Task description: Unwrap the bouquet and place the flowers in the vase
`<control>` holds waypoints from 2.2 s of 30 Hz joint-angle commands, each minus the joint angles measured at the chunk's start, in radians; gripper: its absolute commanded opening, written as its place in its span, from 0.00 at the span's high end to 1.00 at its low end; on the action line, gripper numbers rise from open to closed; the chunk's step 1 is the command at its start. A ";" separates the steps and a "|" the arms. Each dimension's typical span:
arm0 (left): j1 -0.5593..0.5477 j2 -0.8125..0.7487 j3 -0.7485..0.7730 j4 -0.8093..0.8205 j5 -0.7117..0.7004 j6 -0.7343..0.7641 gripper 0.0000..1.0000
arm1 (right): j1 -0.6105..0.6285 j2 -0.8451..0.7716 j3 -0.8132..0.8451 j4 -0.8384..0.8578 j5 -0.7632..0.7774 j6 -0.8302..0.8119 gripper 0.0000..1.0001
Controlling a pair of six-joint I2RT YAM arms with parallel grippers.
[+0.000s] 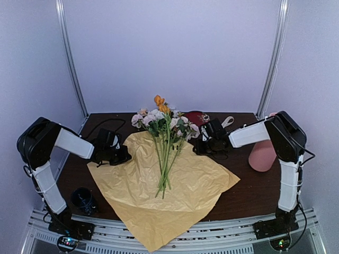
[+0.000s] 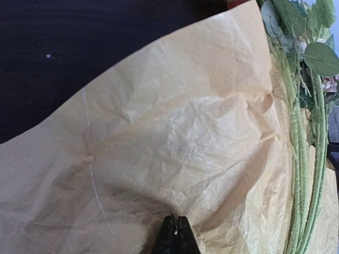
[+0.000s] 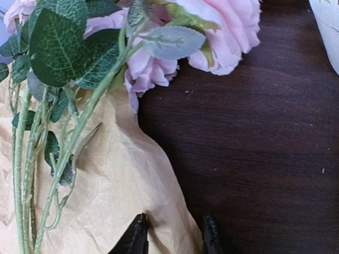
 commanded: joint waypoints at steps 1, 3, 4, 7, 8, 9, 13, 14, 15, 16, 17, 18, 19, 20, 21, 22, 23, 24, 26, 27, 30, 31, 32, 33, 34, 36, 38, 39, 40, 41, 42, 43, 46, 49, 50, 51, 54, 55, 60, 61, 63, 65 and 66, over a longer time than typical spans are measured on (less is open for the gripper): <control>-0.018 0.054 -0.015 -0.064 0.014 -0.012 1.00 | 0.002 0.004 -0.047 0.007 -0.063 0.017 0.75; -0.025 0.060 -0.006 -0.064 0.014 -0.014 1.00 | 0.001 -0.002 -0.050 0.006 -0.040 0.016 0.88; -0.028 0.065 -0.001 -0.065 0.014 -0.015 1.00 | 0.000 -0.004 -0.047 0.003 -0.020 0.016 0.96; -0.037 0.076 0.019 -0.073 0.012 -0.021 1.00 | -0.007 -0.018 -0.032 -0.007 0.055 0.017 1.00; -0.039 0.078 0.026 -0.077 0.010 -0.021 1.00 | -0.011 -0.020 -0.026 -0.010 0.086 0.019 1.00; -0.041 0.080 0.034 -0.081 0.008 -0.021 1.00 | -0.014 -0.023 -0.018 -0.012 0.126 0.027 1.00; -0.041 0.100 0.086 -0.118 -0.018 -0.008 1.00 | -0.041 -0.013 0.030 -0.030 0.231 0.051 1.00; -0.040 0.108 0.106 -0.133 -0.028 -0.003 1.00 | -0.048 -0.003 0.047 -0.042 0.254 0.059 1.00; -0.040 0.114 0.122 -0.151 -0.035 0.001 1.00 | -0.054 0.005 0.062 -0.053 0.274 0.064 1.00; -0.041 0.118 0.134 -0.162 -0.042 0.002 1.00 | -0.060 0.014 0.077 -0.063 0.291 0.068 1.00; -0.039 0.118 0.142 -0.171 -0.049 0.000 1.00 | -0.064 0.024 0.090 -0.070 0.299 0.072 1.00; -0.040 0.116 0.145 -0.176 -0.051 0.000 1.00 | -0.068 0.033 0.102 -0.081 0.298 0.074 1.00; -0.040 0.111 0.143 -0.177 -0.051 -0.002 1.00 | -0.068 0.040 0.111 -0.088 0.287 0.074 1.00; -0.040 0.103 0.138 -0.181 -0.049 -0.004 1.00 | -0.068 0.040 0.115 -0.098 0.270 0.077 1.00; -0.041 0.090 0.132 -0.182 -0.047 -0.005 1.00 | -0.067 0.036 0.113 -0.099 0.250 0.080 1.00; -0.041 0.072 0.115 -0.185 -0.046 -0.007 1.00 | -0.067 0.025 0.102 -0.092 0.236 0.085 0.92; -0.041 0.050 0.106 -0.187 -0.044 -0.008 1.00 | -0.065 0.009 0.086 -0.081 0.223 0.091 0.82; -0.041 0.023 0.084 -0.188 -0.042 -0.011 1.00 | -0.061 -0.011 0.065 -0.072 0.217 0.094 0.71; -0.042 -0.037 0.054 -0.196 -0.040 -0.012 0.93 | -0.054 -0.057 0.045 -0.075 0.219 0.094 0.51; -0.044 -0.068 0.041 -0.202 -0.040 -0.010 0.87 | -0.050 -0.075 0.041 -0.085 0.221 0.094 0.45; -0.054 -0.174 0.009 -0.233 -0.050 0.004 0.66 | -0.036 -0.143 0.025 -0.112 0.240 0.096 0.34; -0.060 -0.213 0.000 -0.242 -0.053 0.014 0.57 | -0.030 -0.165 0.018 -0.119 0.245 0.096 0.32; -0.073 -0.251 -0.006 -0.252 -0.064 0.027 0.49 | -0.024 -0.193 0.013 -0.126 0.249 0.095 0.31; -0.087 -0.307 -0.007 -0.267 -0.084 0.048 0.38 | -0.014 -0.218 0.008 -0.133 0.259 0.093 0.31; -0.107 -0.344 0.004 -0.292 -0.109 0.079 0.31 | -0.004 -0.242 0.006 -0.142 0.263 0.094 0.31; -0.139 -0.409 0.058 -0.371 -0.175 0.158 0.21 | 0.018 -0.285 0.004 -0.161 0.277 0.098 0.31; -0.158 -0.465 0.129 -0.435 -0.232 0.260 0.13 | 0.047 -0.328 0.000 -0.167 0.294 0.098 0.32; -0.161 -0.494 0.163 -0.452 -0.255 0.294 0.09 | 0.067 -0.345 -0.006 -0.160 0.302 0.100 0.33; -0.161 -0.521 0.200 -0.458 -0.281 0.327 0.03 | 0.089 -0.361 -0.013 -0.146 0.313 0.098 0.34; -0.162 -0.550 0.219 -0.450 -0.304 0.363 0.02 | 0.113 -0.374 -0.027 -0.127 0.329 0.099 0.34; -0.162 -0.573 0.232 -0.422 -0.334 0.388 0.02 | 0.140 -0.383 -0.039 -0.108 0.349 0.106 0.34; -0.162 -0.596 0.237 -0.387 -0.364 0.413 0.02 | 0.163 -0.388 -0.052 -0.084 0.363 0.122 0.34; -0.160 -0.654 0.190 -0.210 -0.467 0.457 0.02 | 0.209 -0.362 -0.083 -0.022 0.364 0.195 0.36; -0.158 -0.688 0.098 -0.043 -0.407 0.512 0.02 | 0.227 -0.307 -0.092 -0.001 0.349 0.270 0.37; -0.159 -0.686 0.083 -0.024 -0.345 0.525 0.02 | 0.228 -0.285 -0.093 0.001 0.335 0.290 0.38; -0.159 -0.677 0.075 -0.023 -0.292 0.528 0.02 | 0.228 -0.266 -0.094 0.006 0.318 0.308 0.39; -0.159 -0.624 0.072 -0.066 -0.164 0.508 0.03 | 0.228 -0.215 -0.099 0.027 0.292 0.369 0.41; -0.159 -0.607 0.075 -0.085 -0.154 0.503 0.03 | 0.227 -0.200 -0.098 0.030 0.288 0.387 0.42; -0.160 -0.543 0.090 -0.147 -0.151 0.492 0.06 | 0.223 -0.152 -0.082 0.065 0.270 0.456 0.47; -0.160 -0.540 0.093 -0.150 -0.150 0.492 0.06 | 0.221 -0.145 -0.079 0.070 0.268 0.464 0.48; -0.160 -0.537 0.095 -0.150 -0.150 0.490 0.07 | 0.215 -0.125 -0.070 0.073 0.262 0.478 0.50; -0.160 -0.537 0.091 -0.146 -0.147 0.484 0.07 | 0.206 -0.103 -0.066 0.079 0.245 0.493 0.52; -0.160 -0.536 0.091 -0.145 -0.140 0.482 0.07 | 0.202 -0.093 -0.067 0.083 0.237 0.503 0.53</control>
